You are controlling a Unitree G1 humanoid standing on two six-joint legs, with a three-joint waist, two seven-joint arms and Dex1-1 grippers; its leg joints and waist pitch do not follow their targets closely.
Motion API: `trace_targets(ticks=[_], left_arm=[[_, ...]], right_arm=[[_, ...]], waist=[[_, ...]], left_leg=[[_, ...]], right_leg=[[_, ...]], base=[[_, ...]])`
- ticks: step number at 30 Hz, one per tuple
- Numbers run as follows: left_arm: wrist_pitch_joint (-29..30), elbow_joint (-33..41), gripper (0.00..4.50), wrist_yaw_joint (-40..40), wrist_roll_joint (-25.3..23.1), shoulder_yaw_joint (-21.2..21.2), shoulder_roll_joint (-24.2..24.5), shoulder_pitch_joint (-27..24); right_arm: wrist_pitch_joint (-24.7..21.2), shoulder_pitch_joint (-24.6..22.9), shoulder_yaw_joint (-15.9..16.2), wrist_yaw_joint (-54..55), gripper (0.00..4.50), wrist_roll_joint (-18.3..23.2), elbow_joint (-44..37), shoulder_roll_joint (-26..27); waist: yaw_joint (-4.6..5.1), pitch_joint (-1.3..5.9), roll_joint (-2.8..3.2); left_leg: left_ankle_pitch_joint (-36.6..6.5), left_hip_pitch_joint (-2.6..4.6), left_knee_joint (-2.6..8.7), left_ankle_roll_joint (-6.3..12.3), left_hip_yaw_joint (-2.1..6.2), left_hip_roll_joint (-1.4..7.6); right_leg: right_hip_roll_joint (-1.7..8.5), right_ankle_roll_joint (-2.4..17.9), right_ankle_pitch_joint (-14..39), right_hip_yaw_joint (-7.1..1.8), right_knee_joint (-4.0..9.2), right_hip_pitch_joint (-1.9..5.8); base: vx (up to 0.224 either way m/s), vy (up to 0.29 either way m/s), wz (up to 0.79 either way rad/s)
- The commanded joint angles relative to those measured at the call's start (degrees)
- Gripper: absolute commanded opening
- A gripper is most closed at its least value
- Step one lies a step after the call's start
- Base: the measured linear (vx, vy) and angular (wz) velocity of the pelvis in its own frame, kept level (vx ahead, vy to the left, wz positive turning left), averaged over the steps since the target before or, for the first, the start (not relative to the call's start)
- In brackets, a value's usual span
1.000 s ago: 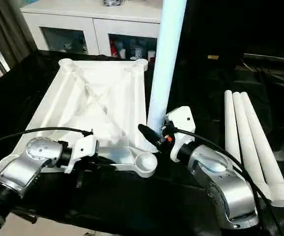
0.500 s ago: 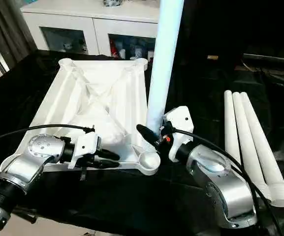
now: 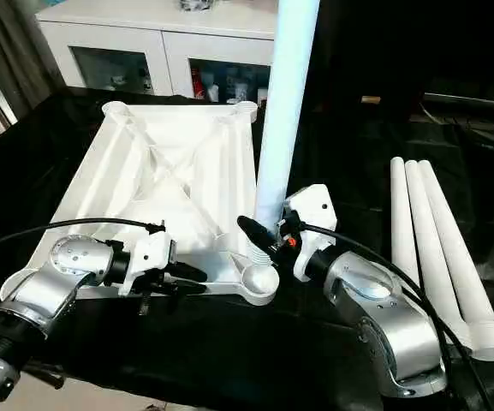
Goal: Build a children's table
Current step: Insert table leg to table base
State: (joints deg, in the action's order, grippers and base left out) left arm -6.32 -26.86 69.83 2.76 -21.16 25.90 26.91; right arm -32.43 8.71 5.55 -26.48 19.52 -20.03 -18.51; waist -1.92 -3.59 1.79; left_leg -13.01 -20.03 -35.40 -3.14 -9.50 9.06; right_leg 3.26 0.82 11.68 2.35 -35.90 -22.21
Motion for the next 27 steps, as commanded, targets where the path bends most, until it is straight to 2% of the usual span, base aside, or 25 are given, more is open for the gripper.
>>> trace_targets(ticks=[1, 2, 3, 6, 7, 10, 11, 12, 13, 16, 17, 19, 20, 21, 22, 24, 26, 27], left_arm=[[0.9, 0.1, 0.42, 0.3, 0.1, 0.2, 0.3, 0.6], [0.9, 0.2, 0.42, 0.6, 0.1, 0.0, 0.5, 0.5], [0.9, 0.2, 0.17, 0.8, 0.0, -0.1, 0.6, 0.4], [1.4, 0.4, 0.06, 1.0, 0.3, 0.1, 0.6, 0.4], [1.6, 0.0, 0.02, 1.2, 0.2, 0.2, 0.7, 0.5], [1.6, -0.3, 0.0, 1.3, -0.2, 0.2, 0.8, 0.6], [1.7, -0.3, 0.0, 1.0, -0.6, 0.3, 0.8, 0.6], [2.1, -0.2, 0.0, 0.7, -0.7, 0.4, 0.8, 0.6], [3.4, 0.1, 0.0, -0.3, -2.0, 0.1, 1.4, 0.2], [5.0, 0.4, 0.0, -1.9, -4.3, -0.8, 2.5, -0.3], [8.1, 1.2, 0.0, -4.9, -4.2, 0.4, 1.9, -1.2], [11.2, 2.5, 0.0, -7.2, -3.6, 1.5, 1.2, -1.6], [12.5, 3.1, 0.0, -8.1, -3.5, 1.9, 0.9, -1.7], [13.7, 4.4, 0.0, -8.9, -3.2, 2.4, 0.6, -1.6], [14.8, 5.6, 0.0, -9.6, -2.9, 2.8, 0.2, -1.6], [15.6, 7.5, 0.0, -9.6, -1.9, 3.3, -0.4, -1.9], [16.7, 10.1, 0.0, -9.3, -0.8, 3.3, -1.2, -2.8], [16.7, 10.7, 0.0, -9.0, -0.5, 3.1, -1.2, -3.1]], right_arm=[[0.1, 0.6, -0.2, 0.3, 1.89, -0.2, -0.4, 0.2], [0.1, 0.6, -0.2, 0.3, 1.89, -0.2, -0.4, 0.3], [0.1, 0.6, -0.3, 0.4, 1.89, -0.1, -0.4, 0.4], [0.0, 0.7, -0.3, 0.4, 1.89, 0.1, -0.3, 0.6], [0.1, 0.8, -0.2, 0.4, 1.89, 0.1, -0.1, 0.8], [0.1, 0.9, -0.1, 0.4, 1.89, 0.2, 0.2, 0.9], [0.0, 1.0, -0.2, 0.3, 1.89, 0.3, 0.4, 0.9], [-0.1, 1.1, -0.3, 0.2, 1.89, 0.4, 0.6, 1.0], [-0.8, 1.5, -0.6, -0.1, 1.89, 1.1, 1.7, 1.2], [-1.9, 2.1, -0.8, -0.8, 1.89, 2.0, 3.5, 1.3], [-2.3, 3.0, -0.5, -1.4, 1.89, 2.3, 6.3, 1.8], [-2.1, 3.9, 0.0, -1.5, 1.89, 1.4, 8.5, 1.9], [-1.9, 4.3, 0.3, -1.3, 1.89, 0.8, 9.2, 1.9], [-2.1, 5.0, 0.2, -1.7, 1.89, 1.1, 10.0, 2.1], [-2.4, 5.5, 0.1, -2.0, 1.89, 1.6, 10.7, 2.4], [-2.5, 6.2, 0.1, -2.4, 1.89, 1.8, 11.8, 2.5], [-1.8, 6.8, 0.4, -2.7, 1.89, 1.4, 13.4, 2.6], [-1.6, 7.0, 0.5, -2.8, 1.89, 1.2, 13.8, 2.6]], waist=[[-0.12, 3.48, 0.49], [-0.13, 3.47, 0.43], [-0.11, 3.43, 0.45], [-0.12, 3.46, 0.5], [-0.09, 3.46, 0.29], [-0.11, 3.43, 0.41], [-0.17, 3.43, 0.11], [-0.13, 3.41, 0.21], [-0.04, 3.36, -0.46], [-0.05, 3.19, -0.07], [0.07, 3.26, -0.41], [0.13, 3.19, -0.69], [0.14, 3.19, -0.59], [0.25, 3.19, -1.26], [0.28, 3.3, -1.09], [0.38, 3.39, -1.01], [0.64, 3.66, -1.62], [0.69, 3.71, -1.7]], left_leg=[[-9.3, -0.03, 4.91, -0.72, 1.41, 3.79], [-9.3, -0.05, 4.93, -0.72, 1.42, 3.78], [-9.5, -0.05, 4.96, -0.72, 1.43, 3.78], [-9.8, 0.0, 4.96, -0.89, 1.43, 3.81], [-9.7, -0.05, 4.98, -0.76, 1.42, 3.81], [-9.7, -0.01, 4.98, -0.7, 1.41, 3.81], [-9.4, -0.07, 4.96, -0.54, 1.41, 3.79], [-9.3, -0.08, 4.96, -0.49, 1.38, 3.77], [-9.3, -0.13, 5.02, -0.35, 1.33, 3.82], [-9.6, -0.1, 5.05, -0.33, 1.4, 3.83], [-10.2, -0.03, 4.99, -0.5, 1.41, 3.87], [-10.1, 0.01, 4.92, -0.31, 1.29, 3.77], [-9.7, -0.07, 4.86, -0.35, 1.28, 3.77], [-8.9, -0.21, 4.83, -0.07, 1.13, 3.69], [-7.9, -0.34, 4.83, 0.0, 1.28, 3.75], [-6.5, -0.35, 4.72, 0.43, 1.21, 3.73], [-4.9, -0.44, 4.54, 0.99, 1.07, 3.8], [-3.4, -0.65, 4.46, 1.63, 1.06, 3.69]], right_leg=[[5.09, 13.3, 8.9, -3.38, 4.56, 2.77], [5.09, 13.3, 9.1, -3.39, 4.53, 2.78], [5.1, 13.3, 9.5, -3.37, 4.56, 2.76], [5.12, 13.2, 10.0, -3.41, 4.58, 2.73], [5.09, 13.2, 9.9, -3.4, 4.62, 2.76], [5.09, 13.2, 10.0, -3.4, 4.6, 2.68], [5.16, 13.1, 10.3, -3.43, 4.58, 2.76], [5.16, 12.9, 10.8, -3.4, 4.65, 2.7], [5.09, 12.7, 11.4, -3.4, 4.75, 2.71], [5.25, 12.7, 13.2, -3.41, 4.84, 2.55], [5.34, 12.6, 14.5, -3.4, 4.66, 2.56], [5.25, 12.2, 16.3, -3.4, 5.1, 2.37], [5.31, 12.2, 16.3, -3.45, 5.0, 2.45], [5.15, 11.9, 16.3, -3.43, 5.19, 2.46], [5.28, 11.9, 15.6, -3.37, 4.78, 2.71], [5.15, 11.9, 13.9, -3.28, 4.74, 2.54], [5.05, 12.6, 10.0, -3.24, 4.35, 2.69], [5.02, 13.1, 7.7, -3.17, 4.08, 2.86]], base=[[0.0, 0.0, 0.0], [0.0, 0.0, 0.0], [0.0, 0.0, 0.0], [0.0, 0.0, 0.0], [0.0, 0.0, 0.0], [0.0, 0.0, 0.0], [0.0, 0.0, 0.0], [0.0, 0.0, 0.0], [0.0, 0.0, 0.0], [0.0, 0.0, 0.0], [0.0, 0.0, 0.0], [0.0, 0.0, 0.0], [0.0, 0.0, 0.0], [0.0, 0.0, 0.0], [0.0, 0.0, 0.0], [0.0, 0.0, 0.0], [0.0, 0.0, 0.0], [0.0, 0.0, 0.0]])
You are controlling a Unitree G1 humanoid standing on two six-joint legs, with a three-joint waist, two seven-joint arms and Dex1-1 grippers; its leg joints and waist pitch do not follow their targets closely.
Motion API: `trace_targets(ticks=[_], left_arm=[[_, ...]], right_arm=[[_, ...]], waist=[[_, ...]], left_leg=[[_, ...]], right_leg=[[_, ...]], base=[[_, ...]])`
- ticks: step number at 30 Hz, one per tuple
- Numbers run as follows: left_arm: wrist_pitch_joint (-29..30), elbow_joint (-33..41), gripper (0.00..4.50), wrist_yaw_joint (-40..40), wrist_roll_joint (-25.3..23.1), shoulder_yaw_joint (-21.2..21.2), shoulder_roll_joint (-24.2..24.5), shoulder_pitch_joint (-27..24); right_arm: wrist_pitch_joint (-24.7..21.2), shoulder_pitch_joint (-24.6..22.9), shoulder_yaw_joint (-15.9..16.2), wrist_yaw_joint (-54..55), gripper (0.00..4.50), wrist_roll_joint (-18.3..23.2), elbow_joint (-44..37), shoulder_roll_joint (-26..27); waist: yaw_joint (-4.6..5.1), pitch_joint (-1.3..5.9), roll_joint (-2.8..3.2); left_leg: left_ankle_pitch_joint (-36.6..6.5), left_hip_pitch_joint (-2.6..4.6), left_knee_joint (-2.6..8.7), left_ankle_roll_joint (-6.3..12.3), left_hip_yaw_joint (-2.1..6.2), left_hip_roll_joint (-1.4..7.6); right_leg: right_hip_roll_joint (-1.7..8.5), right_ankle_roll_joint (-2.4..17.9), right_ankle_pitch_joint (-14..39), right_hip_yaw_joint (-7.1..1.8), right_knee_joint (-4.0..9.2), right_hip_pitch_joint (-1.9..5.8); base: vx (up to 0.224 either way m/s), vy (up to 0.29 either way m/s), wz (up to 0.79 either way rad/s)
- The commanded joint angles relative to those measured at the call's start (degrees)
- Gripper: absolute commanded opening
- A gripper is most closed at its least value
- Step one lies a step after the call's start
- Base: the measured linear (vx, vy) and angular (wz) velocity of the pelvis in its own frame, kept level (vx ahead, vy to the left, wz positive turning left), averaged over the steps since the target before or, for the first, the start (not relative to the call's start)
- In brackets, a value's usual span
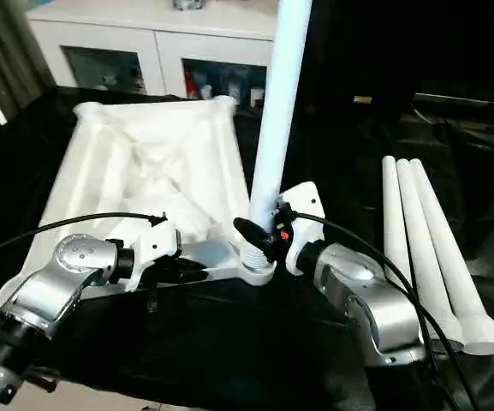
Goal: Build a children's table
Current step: Insert table leg to table base
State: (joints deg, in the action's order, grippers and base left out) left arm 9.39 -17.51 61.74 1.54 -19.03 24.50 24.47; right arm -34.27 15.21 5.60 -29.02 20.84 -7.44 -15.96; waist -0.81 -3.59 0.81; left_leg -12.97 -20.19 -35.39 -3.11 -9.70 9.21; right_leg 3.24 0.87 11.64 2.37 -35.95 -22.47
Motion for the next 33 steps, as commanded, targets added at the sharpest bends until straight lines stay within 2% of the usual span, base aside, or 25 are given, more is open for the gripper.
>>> trace_targets(ticks=[1, 4, 9, 10, 12, 13, 17, 20, 21, 23, 24, 26, 30, 31, 33], left_arm=[[0.9, 2.0, 0.0, -0.5, 0.9, 0.8, 0.2, -1.0], [0.3, 3.0, 0.0, -0.3, 1.1, 0.1, 0.8, -1.6], [1.7, 3.8, 0.0, -0.6, 0.3, 0.1, 1.2, -1.7], [2.0, 4.1, 0.0, -0.5, 0.2, 0.1, 1.2, -1.7], [2.6, 4.6, 0.0, -0.8, -0.3, 0.1, 1.4, -1.8], [2.4, 4.2, 0.0, -0.8, -0.4, 0.1, 1.4, -1.6], [2.1, 3.3, 0.0, 0.0, -0.1, -0.3, 1.4, -1.0], [2.6, 3.6, 0.0, 1.1, 0.5, -0.4, 1.5, -1.0], [2.5, 3.8, 0.0, 1.0, 0.3, -0.4, 1.7, -1.1], [2.8, 4.1, 0.0, 1.7, 0.3, -0.6, 2.0, -1.0], [2.6, 4.0, 0.0, 2.0, 0.3, -0.6, 2.0, -1.0], [2.6, 3.8, 0.0, 2.5, 0.4, -0.8, 2.1, -0.7], [2.5, 3.9, 0.0, 2.7, 0.5, -0.7, 2.2, -0.6], [2.4, 4.0, 0.0, 2.8, 0.5, -0.7, 2.3, -0.5], [2.8, 4.2, 0.0, 3.1, 0.8, -0.8, 2.3, -0.5]], right_arm=[[0.5, 0.7, 0.6, -0.4, 1.89, -0.2, 1.7, 0.1], [0.1, 1.6, 1.3, -1.5, 1.89, -0.6, 2.8, -0.2], [-2.0, 2.0, 1.3, -2.3, 1.89, -0.1, 2.3, -1.2], [-2.4, 2.0, 1.4, -2.6, 1.89, 0.0, 2.1, -1.5], [-3.1, 1.9, 2.2, -3.7, 1.89, -0.2, 1.5, -2.5], [-3.4, 1.8, 2.4, -4.0, 1.89, -0.1, 0.8, -3.0], [-4.7, 1.5, 1.6, -4.1, 1.89, 0.8, -0.9, -3.6], [-5.8, 1.0, 1.7, -4.7, 1.89, 1.2, -2.2, -4.4], [-5.7, 0.8, 1.6, -4.4, 1.89, 1.0, -2.2, -4.3], [-5.2, 0.6, 1.5, -4.3, 1.89, 0.8, -1.9, -4.2], [-4.7, 0.5, 1.5, -4.1, 1.89, 0.5, -1.4, -3.9], [-3.7, 0.7, 1.5, -3.7, 1.89, -0.2, 0.1, -3.2], [-2.6, 1.2, 0.5, -2.8, 1.89, 0.3, 1.2, -1.8], [-2.2, 1.2, 0.6, -2.8, 1.89, 0.2, 1.6, -1.8], [-1.6, 1.2, 0.5, -2.8, 1.89, 0.3, 2.0, -1.5]], waist=[[-0.43, 3.76, -0.62], [-0.33, 3.89, -0.6], [-0.34, 3.51, -0.92], [-0.34, 3.44, -0.77], [-0.33, 3.49, -0.8], [-0.27, 3.46, -1.0], [-0.28, 3.23, -0.71], [-0.16, 3.14, -0.74], [-0.2, 3.24, -0.46], [-0.02, 3.14, -0.76], [-0.06, 3.21, -0.37], [0.04, 3.16, -0.62], [0.07, 3.14, -0.52], [0.09, 3.07, -0.2], [0.1, 3.06, -0.31]], left_leg=[[-3.0, -0.46, 4.41, 1.87, 1.24, 3.54], [-1.8, -0.52, 4.21, 3.02, 1.09, 3.53], [-3.9, -0.4, 4.43, 2.54, 1.04, 3.59], [-4.0, -0.4, 4.45, 2.41, 1.09, 3.58], [-4.0, -0.32, 4.4, 2.31, 1.08, 3.63], [-3.8, -0.39, 4.4, 2.41, 1.03, 3.6], [-4.7, -0.36, 4.52, 2.2, 1.13, 3.59], [-5.4, -0.36, 4.59, 1.88, 1.17, 3.6], [-5.5, -0.28, 4.55, 1.84, 1.2, 3.62], [-5.3, -0.41, 4.58, 1.91, 1.18, 3.58], [-5.2, -0.39, 4.54, 1.93, 1.22, 3.57], [-5.3, -0.39, 4.58, 2.02, 1.19, 3.59], [-5.9, -0.3, 4.65, 1.67, 1.19, 3.62], [-6.5, -0.28, 4.7, 1.47, 1.21, 3.64], [-6.8, -0.28, 4.74, 1.28, 1.24, 3.63]], right_leg=[[5.06, 13.2, 7.0, -3.19, 4.11, 3.07], [4.95, 14.2, 3.6, -3.19, 3.89, 2.98], [4.92, 13.8, 6.5, -3.22, 4.18, 2.88], [4.91, 13.6, 7.1, -3.21, 4.2, 2.82], [4.89, 13.5, 6.9, -3.23, 4.2, 2.91], [4.86, 13.5, 6.6, -3.25, 4.22, 2.93], [4.9, 13.2, 8.3, -3.23, 4.43, 2.79], [4.88, 13.0, 8.8, -3.27, 4.54, 2.77], [4.9, 13.1, 8.6, -3.27, 4.47, 2.78], [4.86, 13.4, 7.7, -3.24, 4.49, 2.74], [4.9, 13.7, 7.4, -3.25, 4.38, 2.78], [4.9, 13.9, 7.2, -3.24, 4.41, 2.74], [4.88, 14.2, 7.5, -3.23, 4.45, 2.71], [4.89, 14.2, 7.8, -3.22, 4.56, 2.66], [4.88, 14.1, 8.1, -3.24, 4.55, 2.72]], base=[[0.0, 0.0, 0.0], [0.0, 0.0, 0.0], [0.0, 0.0, 0.0], [0.0, 0.0, 0.0], [0.0, 0.0, 0.0], [0.0, 0.0, 0.0], [0.0, 0.0, 0.0], [0.0, 0.0, 0.0], [0.0, 0.0, 0.0], [0.0, 0.0, 0.0], [0.0, 0.0, 0.0], [0.0, 0.0, 0.0], [0.0, 0.0, 0.0], [0.0, 0.0, 0.0], [0.0, 0.0, 0.0]])
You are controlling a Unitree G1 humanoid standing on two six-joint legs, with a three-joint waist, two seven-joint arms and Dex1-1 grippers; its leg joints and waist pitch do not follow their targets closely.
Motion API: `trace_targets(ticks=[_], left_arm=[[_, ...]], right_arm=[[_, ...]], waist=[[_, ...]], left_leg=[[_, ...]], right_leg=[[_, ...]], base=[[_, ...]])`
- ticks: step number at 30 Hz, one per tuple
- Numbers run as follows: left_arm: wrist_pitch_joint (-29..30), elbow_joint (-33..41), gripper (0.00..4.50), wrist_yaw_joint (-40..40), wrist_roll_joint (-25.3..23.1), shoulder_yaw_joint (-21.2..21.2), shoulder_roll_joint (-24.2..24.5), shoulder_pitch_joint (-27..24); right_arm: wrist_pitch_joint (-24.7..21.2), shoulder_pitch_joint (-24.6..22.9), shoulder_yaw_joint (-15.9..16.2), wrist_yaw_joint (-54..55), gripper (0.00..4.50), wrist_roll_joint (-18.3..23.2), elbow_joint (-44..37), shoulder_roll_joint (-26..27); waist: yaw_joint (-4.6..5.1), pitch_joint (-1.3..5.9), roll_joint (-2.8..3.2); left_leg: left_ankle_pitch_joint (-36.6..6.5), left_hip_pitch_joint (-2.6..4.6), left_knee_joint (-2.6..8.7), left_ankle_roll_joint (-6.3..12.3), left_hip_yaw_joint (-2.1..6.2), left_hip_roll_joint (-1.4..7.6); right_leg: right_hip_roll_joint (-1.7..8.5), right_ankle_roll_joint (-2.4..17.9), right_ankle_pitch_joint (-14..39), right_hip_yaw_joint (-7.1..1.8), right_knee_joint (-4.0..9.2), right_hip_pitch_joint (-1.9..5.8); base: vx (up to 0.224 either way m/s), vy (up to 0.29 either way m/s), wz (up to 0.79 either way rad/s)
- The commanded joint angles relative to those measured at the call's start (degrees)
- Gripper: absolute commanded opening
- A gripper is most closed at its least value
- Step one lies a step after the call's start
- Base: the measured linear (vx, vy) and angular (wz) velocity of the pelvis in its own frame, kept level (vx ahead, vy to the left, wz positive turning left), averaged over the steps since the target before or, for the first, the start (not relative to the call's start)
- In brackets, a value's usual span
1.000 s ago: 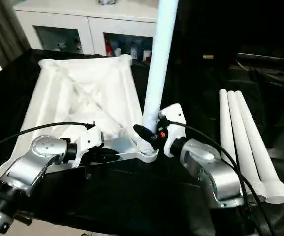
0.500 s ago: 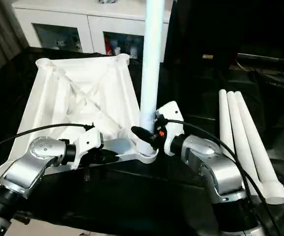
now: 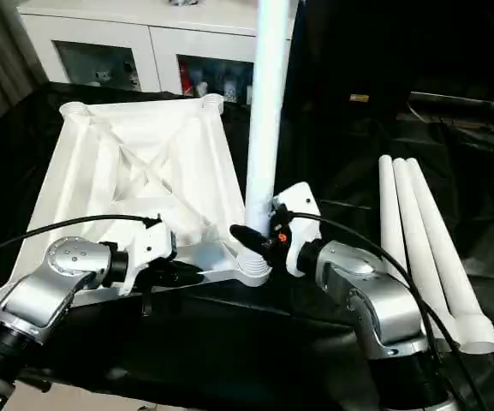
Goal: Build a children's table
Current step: Insert table leg to table base
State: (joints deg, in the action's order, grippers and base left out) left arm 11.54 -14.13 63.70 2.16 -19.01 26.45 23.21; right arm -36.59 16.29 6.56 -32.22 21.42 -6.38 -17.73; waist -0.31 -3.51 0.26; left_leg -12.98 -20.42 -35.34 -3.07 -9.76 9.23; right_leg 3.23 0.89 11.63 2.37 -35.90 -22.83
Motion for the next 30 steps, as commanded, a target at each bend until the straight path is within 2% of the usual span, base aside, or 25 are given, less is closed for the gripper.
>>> trace_targets(ticks=[1, 7, 8, 10, 11, 12, 13, 14, 15, 16, 17, 18, 19, 21, 22, 25, 26, 28, 30], left_arm=[[0.9, 0.9, 0.0, 1.3, 0.3, -0.8, 0.3, 0.8], [0.7, 1.2, 0.0, 0.9, 0.1, -0.7, 0.3, 0.6], [0.7, 1.2, 0.0, 1.0, 0.1, -0.7, 0.3, 0.6], [0.6, 1.0, 0.0, 1.1, 0.1, -0.8, 0.2, 0.7], [0.3, 0.7, 0.0, 0.9, 0.0, -0.9, 0.1, 0.8], [0.2, 0.6, 0.0, 0.8, -0.1, -1.0, 0.0, 1.0], [0.2, 0.4, 0.0, 0.8, 0.0, -0.9, -0.2, 1.1], [0.2, 0.3, 0.0, 0.8, 0.0, -0.9, -0.3, 1.2], [0.0, 0.1, 0.0, 0.8, 0.1, -0.9, -0.3, 1.3], [-0.2, -0.1, 0.0, 0.9, 0.0, -1.0, -0.3, 1.4], [-0.3, -0.2, 0.0, 1.0, -0.1, -1.1, -0.3, 1.5], [-0.6, -0.6, 0.0, 0.8, -0.5, -1.2, -0.3, 1.7], [-0.7, -0.9, 0.0, 0.7, -0.5, -1.2, -0.4, 2.0], [-1.0, -1.4, 0.0, 0.7, -0.5, -1.1, -0.6, 2.3], [-1.2, -1.7, 0.0, 0.7, -0.7, -1.2, -0.6, 2.5], [-1.5, -2.1, 0.0, 0.6, -0.9, -1.1, -0.7, 2.7], [-1.6, -2.3, 0.0, 0.7, -0.9, -1.2, -0.7, 2.9], [-1.7, -2.6, 0.0, 0.9, -1.0, -1.2, -0.7, 3.1], [-2.1, -3.0, 0.0, 1.0, -1.1, -1.4, -0.6, 3.3]], right_arm=[[1.0, 0.1, -0.5, 0.4, 1.89, -0.2, 1.1, 0.4], [2.0, -1.9, -1.6, -0.8, 1.89, 1.3, 0.9, 1.4], [2.1, -2.3, -1.8, -0.8, 1.89, 1.5, 0.8, 1.5], [2.7, -3.4, -2.4, -0.9, 1.89, 2.2, 0.6, 1.9], [3.3, -4.7, -3.0, -0.9, 1.89, 2.9, 0.4, 2.6], [3.7, -5.6, -3.3, -1.1, 1.89, 3.2, 0.3, 2.8], [4.1, -6.2, -3.4, -1.2, 1.89, 3.1, 0.4, 2.9], [4.3, -6.4, -3.4, -1.2, 1.89, 3.0, 0.4, 2.9], [4.8, -6.9, -3.5, -1.2, 1.89, 2.9, 0.6, 3.2], [5.3, -7.4, -3.8, -1.0, 1.89, 2.8, 0.9, 3.5], [5.7, -7.8, -4.0, -0.8, 1.89, 2.7, 1.2, 3.7], [7.1, -8.9, -4.4, -0.5, 1.89, 2.5, 1.9, 4.2], [8.0, -9.6, -4.6, -0.4, 1.89, 2.4, 2.5, 4.5], [9.3, -10.3, -4.5, -0.3, 1.89, 1.9, 3.0, 4.6], [10.1, -10.8, -4.6, 0.0, 1.89, 1.6, 3.2, 4.9], [11.3, -11.7, -4.9, 0.3, 1.89, 1.6, 3.6, 5.7], [12.8, -12.7, -5.3, 0.6, 1.88, 1.6, 4.3, 6.6], [14.3, -13.7, -4.7, 0.8, 1.88, 0.6, 5.0, 6.9], [15.2, -14.7, -3.8, 0.7, 1.88, -0.2, 5.0, 6.9]], waist=[[-0.35, 2.97, 0.26], [-0.38, 3.05, 0.39], [-0.4, 3.1, 0.57], [-0.5, 3.18, 0.48], [-0.61, 3.4, 0.98], [-0.57, 3.5, 0.72], [-0.71, 3.46, 1.11], [-0.69, 3.42, 0.98], [-0.78, 3.6, 1.19], [-0.77, 3.42, 1.01], [-0.88, 3.48, 1.44], [-0.9, 3.48, 1.17], [-1.04, 3.56, 1.6], [-1.09, 3.56, 1.4], [-1.22, 3.49, 1.78], [-1.36, 3.48, 1.64], [-1.46, 3.47, 1.93], [-1.46, 3.48, 1.83], [-1.37, 3.25, 2.12]], left_leg=[[-7.0, -0.04, 4.73, 1.11, 1.31, 3.65], [-7.2, -0.03, 4.76, 1.03, 1.35, 3.67], [-7.2, 0.01, 4.76, 1.04, 1.36, 3.71], [-7.0, 0.0, 4.71, 1.18, 1.28, 3.7], [-6.8, 0.05, 4.67, 1.11, 1.37, 3.7], [-5.9, -0.01, 4.65, 1.41, 1.35, 3.69], [-5.9, 0.01, 4.65, 1.45, 1.38, 3.74], [-6.2, 0.03, 4.64, 1.53, 1.3, 3.78], [-6.4, 0.07, 4.64, 1.4, 1.37, 3.7], [-7.2, 0.1, 4.69, 1.29, 1.28, 3.67], [-7.5, 0.13, 4.68, 1.13, 1.36, 3.65], [-7.9, 0.1, 4.71, 0.98, 1.33, 3.68], [-8.2, 0.1, 4.73, 0.81, 1.4, 3.69], [-8.5, 0.17, 4.77, 0.58, 1.37, 3.67], [-8.9, 0.19, 4.83, 0.41, 1.42, 3.66], [-9.7, 0.22, 4.9, 0.2, 1.42, 3.69], [-10.0, 0.23, 4.92, 0.15, 1.44, 3.69], [-10.5, 0.2, 5.0, -0.01, 1.48, 3.72], [-12.1, 0.31, 5.25, -0.21, 1.57, 3.77]], right_leg=[[4.88, 14.1, 8.1, -3.24, 4.49, 3.05], [4.9, 14.2, 8.0, -3.25, 4.51, 3.1], [4.92, 14.3, 7.8, -3.26, 4.48, 3.09], [4.96, 14.5, 6.6, -3.3, 4.49, 3.14], [5.02, 14.7, 6.2, -3.25, 4.32, 3.24], [4.87, 15.3, 3.6, -3.19, 4.15, 3.33], [4.99, 15.4, 3.2, -3.2, 4.15, 3.3], [4.96, 15.5, 3.1, -3.2, 4.25, 3.21], [4.92, 15.6, 3.2, -3.14, 4.11, 3.39], [4.93, 15.6, 4.4, -3.16, 4.39, 3.24], [4.99, 15.5, 4.9, -3.17, 4.34, 3.29], [4.99, 15.3, 5.3, -3.19, 4.47, 3.33], [5.02, 15.2, 5.7, -3.22, 4.42, 3.34], [4.91, 15.0, 5.9, -3.19, 4.53, 3.29], [4.94, 14.9, 6.4, -3.19, 4.54, 3.27], [4.96, 14.5, 7.6, -3.22, 4.68, 3.25], [5.04, 14.5, 8.0, -3.25, 4.73, 3.18], [5.03, 14.2, 8.5, -3.22, 4.83, 3.19], [4.94, 14.1, 10.2, -3.14, 4.98, 3.08]], base=[[0.0, 0.0, 0.0], [0.0, 0.0, 0.0], [0.0, 0.0, 0.0], [0.0, 0.0, 0.0], [0.0, 0.0, 0.0], [0.0, 0.0, 0.0], [0.0, 0.0, 0.0], [0.0, 0.0, 0.0], [0.0, 0.0, 0.0], [0.0, 0.0, 0.0], [0.0, 0.0, 0.0], [0.0, 0.0, 0.0], [0.0, 0.0, 0.0], [0.0, 0.0, 0.0], [0.0, 0.0, 0.0], [0.0, 0.0, 0.0], [0.0, 0.0, 0.0], [0.0, 0.0, 0.0], [0.0, 0.0, 0.0]])
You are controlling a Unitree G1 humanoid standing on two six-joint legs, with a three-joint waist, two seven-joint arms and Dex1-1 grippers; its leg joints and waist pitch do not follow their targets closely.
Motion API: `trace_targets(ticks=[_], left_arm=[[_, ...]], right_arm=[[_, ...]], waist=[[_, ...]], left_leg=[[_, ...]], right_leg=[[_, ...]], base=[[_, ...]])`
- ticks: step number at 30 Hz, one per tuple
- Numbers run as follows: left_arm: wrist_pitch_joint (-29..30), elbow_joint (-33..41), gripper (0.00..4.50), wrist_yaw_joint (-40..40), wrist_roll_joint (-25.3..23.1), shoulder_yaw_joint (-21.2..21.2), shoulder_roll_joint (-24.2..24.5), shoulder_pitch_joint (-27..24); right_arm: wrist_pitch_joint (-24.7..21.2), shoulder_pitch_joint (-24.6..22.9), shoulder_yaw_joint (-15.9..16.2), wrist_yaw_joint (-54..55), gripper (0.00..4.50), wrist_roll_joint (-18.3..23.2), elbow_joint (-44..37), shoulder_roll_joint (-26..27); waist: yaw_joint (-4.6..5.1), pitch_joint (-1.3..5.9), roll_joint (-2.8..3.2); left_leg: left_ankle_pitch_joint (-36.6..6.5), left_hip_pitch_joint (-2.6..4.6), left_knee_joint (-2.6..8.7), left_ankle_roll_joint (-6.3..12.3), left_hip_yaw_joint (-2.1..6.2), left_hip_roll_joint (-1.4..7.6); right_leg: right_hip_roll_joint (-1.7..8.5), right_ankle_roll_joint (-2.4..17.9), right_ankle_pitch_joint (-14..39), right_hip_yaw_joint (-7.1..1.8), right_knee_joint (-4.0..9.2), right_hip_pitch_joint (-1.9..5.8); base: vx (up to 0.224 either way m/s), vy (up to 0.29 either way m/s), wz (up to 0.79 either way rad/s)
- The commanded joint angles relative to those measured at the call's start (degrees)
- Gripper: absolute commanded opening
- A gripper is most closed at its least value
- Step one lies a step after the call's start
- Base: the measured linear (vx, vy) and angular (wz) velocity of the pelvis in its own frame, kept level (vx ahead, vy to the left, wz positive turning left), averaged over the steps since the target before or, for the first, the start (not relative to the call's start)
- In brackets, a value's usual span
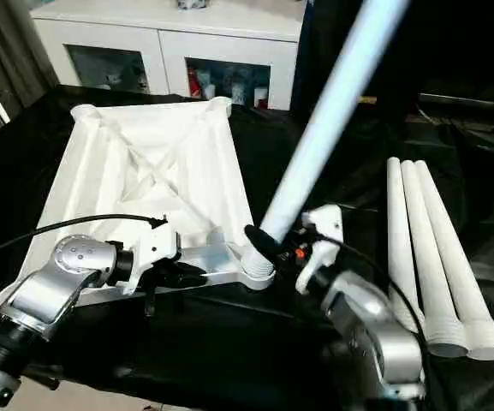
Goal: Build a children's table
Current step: Insert table leg to table base
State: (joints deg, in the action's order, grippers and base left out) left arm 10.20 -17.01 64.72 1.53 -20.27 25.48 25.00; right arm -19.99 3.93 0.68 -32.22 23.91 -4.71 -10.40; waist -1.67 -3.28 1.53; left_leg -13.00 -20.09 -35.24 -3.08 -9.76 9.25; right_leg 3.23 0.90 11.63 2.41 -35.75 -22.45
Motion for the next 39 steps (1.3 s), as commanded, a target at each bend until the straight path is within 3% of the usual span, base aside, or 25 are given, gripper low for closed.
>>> trace_targets(ticks=[1, 2, 4, 7, 11, 16, 17, 19, 20, 21, 25, 30, 32, 34, 35, 38, 39], left_arm=[[-1.0, -0.4, 0.0, -0.1, -0.5, -0.2, 0.4, 1.7], [-1.0, -0.6, 0.0, -0.1, -0.5, -0.2, 0.4, 1.8], [-1.3, -0.9, 0.0, 0.1, -0.5, -0.2, 0.3, 2.0], [-1.6, -1.2, 0.0, 0.4, -0.7, -0.3, 0.3, 2.0], [-2.1, -1.6, 0.0, 0.4, -1.2, -0.7, 0.3, 2.2], [-2.0, -1.2, 0.0, 0.5, -1.2, -1.1, 0.2, 2.1], [-1.9, -0.9, 0.0, 0.6, -1.2, -1.2, 0.2, 1.9], [-1.9, -0.5, 0.0, 0.7, -1.3, -1.4, 0.2, 1.5], [-1.9, -0.5, 0.0, 0.7, -1.3, -1.4, 0.2, 1.5], [-1.9, -0.4, 0.0, 0.6, -1.3, -1.4, 0.2, 1.4], [-1.7, 0.1, 0.0, 0.9, -0.9, -1.3, 0.4, 0.9], [-2.1, 0.2, 0.0, 0.8, -1.1, -1.2, 0.6, 0.7], [-2.8, 0.2, 0.0, 0.9, -0.8, -0.9, 0.5, 0.5], [-4.9, 0.1, 0.0, 1.9, -0.4, -0.9, 0.7, 0.4], [-6.7, 0.3, 0.0, 3.2, -0.1, -1.1, 1.2, 0.2], [-6.4, 1.6, 0.0, 5.7, 1.8, -0.9, 1.7, -0.3], [-6.4, 2.3, 0.0, 7.1, 2.5, -1.0, 2.1, -0.5]], right_arm=[[-0.9, -2.8, 2.4, 0.7, 1.88, -2.9, 3.1, -0.4], [-0.8, -2.9, 2.5, 0.7, 1.88, -3.0, 3.0, -0.4], [0.1, -3.4, 3.4, 0.8, 1.88, -4.1, 2.9, -0.8], [1.0, -3.7, 4.3, 0.6, 1.88, -5.1, 2.5, -0.8], [0.5, -3.4, 7.1, -0.4, 1.88, -6.8, 1.2, -2.4], [-1.0, -1.8, 9.3, -1.6, 1.88, -8.6, 0.9, -4.4], [-1.6, -1.3, 9.9, -2.1, 1.88, -9.0, 1.0, -4.9], [-3.1, 0.1, 11.3, -3.4, 1.88, -9.1, 1.3, -6.1], [-3.2, 0.2, 11.3, -3.4, 1.88, -9.1, 1.3, -6.2], [-3.9, 0.6, 11.5, -3.8, 1.88, -8.6, 1.5, -6.4], [-4.8, 1.5, 12.5, -5.6, 1.88, -9.1, 2.3, -7.7], [-4.8, 2.3, 12.7, -6.7, 1.88, -9.0, 3.9, -8.0], [-4.1, 2.2, 12.4, -8.1, 1.88, -8.6, 4.9, -8.3], [-3.0, 1.8, 12.7, -10.1, 1.88, -8.4, 5.7, -9.0], [-2.3, 1.6, 13.0, -11.4, 1.88, -8.4, 6.0, -9.6], [-1.6, 1.2, 13.2, -12.5, 1.88, -8.2, 6.1, -9.8], [-1.3, 1.0, 13.3, -13.1, 1.88, -8.0, 6.1, -9.8]], waist=[[0.01, 2.95, 0.78], [-0.04, 2.88, 1.02], [-0.06, 2.94, 0.82], [-0.07, 3.26, 1.16], [0.0, 3.44, 1.18], [0.01, 3.3, 0.8], [0.14, 3.23, 0.36], [0.17, 3.17, 0.7], [0.26, 3.2, 0.13], [0.11, 3.26, 0.48], [0.25, 3.34, 0.01], [0.33, 3.37, -0.11], [0.43, 3.36, -0.73], [0.41, 3.35, -0.36], [0.46, 3.45, -0.61], [0.33, 3.65, -0.49], [0.34, 3.67, -0.78]], left_leg=[[-13.0, 0.0, 5.21, -0.25, 1.58, 3.69], [-13.4, 0.02, 5.23, -0.3, 1.61, 3.66], [-12.9, 0.0, 5.22, -0.11, 1.59, 3.62], [-10.5, -0.1, 5.15, 0.61, 1.56, 3.61], [-8.3, -0.16, 5.1, 1.43, 1.52, 3.6], [-9.5, -0.14, 5.2, 1.61, 1.45, 3.64], [-9.6, -0.21, 5.22, 1.69, 1.41, 3.66], [-10.0, -0.09, 5.24, 1.52, 1.41, 3.64], [-10.0, -0.11, 5.26, 1.56, 1.4, 3.64], [-9.6, -0.08, 5.2, 1.66, 1.43, 3.66], [-10.2, -0.01, 5.35, 1.34, 1.45, 3.84], [-10.5, -0.06, 5.35, 1.39, 1.44, 3.75], [-10.6, -0.11, 5.31, 1.55, 1.4, 3.74], [-10.6, -0.1, 5.31, 1.7, 1.44, 3.8], [-10.5, -0.11, 5.32, 1.74, 1.41, 3.85], [-9.2, -0.01, 5.3, 2.22, 1.38, 3.94], [-8.8, -0.07, 5.31, 2.51, 1.33, 3.94]], right_leg=[[4.98, 13.7, 12.1, -3.18, 5.01, 2.71], [5.05, 13.4, 13.3, -3.2, 5.15, 2.67], [5.14, 12.4, 15.1, -3.29, 5.41, 2.73], [5.07, 12.4, 12.3, -3.23, 5.21, 2.84], [4.89, 12.9, 8.8, -2.99, 4.93, 3.02], [5.06, 12.4, 12.6, -3.02, 5.28, 2.97], [5.0, 12.3, 13.1, -3.03, 5.34, 2.95], [4.98, 11.9, 14.4, -3.05, 5.46, 2.78], [4.93, 11.7, 14.6, -3.03, 5.46, 2.84], [5.04, 11.7, 14.3, -3.09, 5.37, 2.8], [5.0, 11.7, 13.4, -3.04, 5.37, 2.72], [5.08, 11.8, 13.7, -3.07, 5.4, 2.75], [5.09, 11.6, 14.8, -3.08, 5.47, 2.74], [5.16, 11.5, 15.3, -3.09, 5.59, 2.65], [5.09, 11.4, 14.7, -3.08, 5.57, 2.7], [5.03, 12.3, 10.2, -3.02, 5.13, 2.7], [5.05, 12.7, 9.2, -3.01, 5.05, 2.78]], base=[[0.0, 0.0, 0.0], [0.0, 0.0, 0.0], [0.0, 0.0, 0.0], [0.0, 0.0, 0.0], [0.0, 0.0, 0.0], [0.0, 0.0, 0.0], [0.0, 0.0, 0.0], [0.0, 0.0, 0.0], [0.0, 0.0, 0.0], [0.0, 0.0, 0.0], [0.0, 0.0, 0.0], [0.0, 0.0, 0.0], [0.0, 0.0, 0.0], [0.0, 0.0, 0.0], [0.0, 0.0, 0.0], [0.0, 0.0, 0.0], [0.0, 0.0, 0.0]])
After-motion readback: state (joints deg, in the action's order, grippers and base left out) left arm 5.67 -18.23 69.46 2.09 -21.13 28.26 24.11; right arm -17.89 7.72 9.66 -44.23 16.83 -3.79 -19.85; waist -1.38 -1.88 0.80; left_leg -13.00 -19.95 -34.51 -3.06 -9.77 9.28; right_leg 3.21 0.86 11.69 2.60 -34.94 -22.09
